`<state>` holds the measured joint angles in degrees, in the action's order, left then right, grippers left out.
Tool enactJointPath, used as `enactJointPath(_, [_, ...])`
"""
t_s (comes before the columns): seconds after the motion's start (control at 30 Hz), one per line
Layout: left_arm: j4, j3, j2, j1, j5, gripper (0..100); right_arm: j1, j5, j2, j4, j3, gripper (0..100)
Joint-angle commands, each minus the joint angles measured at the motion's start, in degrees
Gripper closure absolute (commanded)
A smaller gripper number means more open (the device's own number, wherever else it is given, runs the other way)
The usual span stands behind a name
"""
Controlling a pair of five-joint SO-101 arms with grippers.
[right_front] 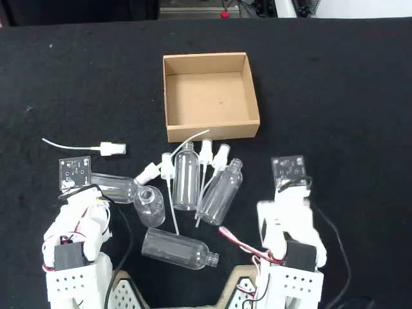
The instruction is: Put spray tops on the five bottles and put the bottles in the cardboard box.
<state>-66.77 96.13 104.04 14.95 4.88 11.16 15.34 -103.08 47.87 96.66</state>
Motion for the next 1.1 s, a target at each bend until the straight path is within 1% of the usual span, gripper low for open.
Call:
enactJointPath(0.0, [-0.3,1.2,0.5,-0.2,0.4,97,-1.1,0.3,-5.6,6.9,-0.2,98.3])
enactJointPath(0.13, [-0.3,1.2,0.5,-0.2,0.4,97,-1.1,0.4,-5.6,9.3,-0.2,98.5])
enactJointPath(0.5, [-0.3,1.2,0.5,-0.2,0.4,97,-0.7,0.4,-5.5,9.5,-0.4,98.3])
enactJointPath(0.6, [-0.3,1.2,0.5,-0.2,0.4,97,-0.7,0.4,-5.5,9.8,-2.9,98.3])
enactJointPath(0.7, [-0.3,1.2,0.5,-0.2,0.4,97,-1.3,-0.1,-5.5,12.8,-9.3,98.3])
enactJointPath(0.83, [-0.3,1.2,0.5,-0.2,0.4,97,-5.8,0.3,-5.5,17.7,-19.5,98.3])
enactJointPath(1.07, [-0.3,1.2,0.5,-0.2,0.4,97,-17.3,-0.1,-5.3,23.8,-33.9,97.8])
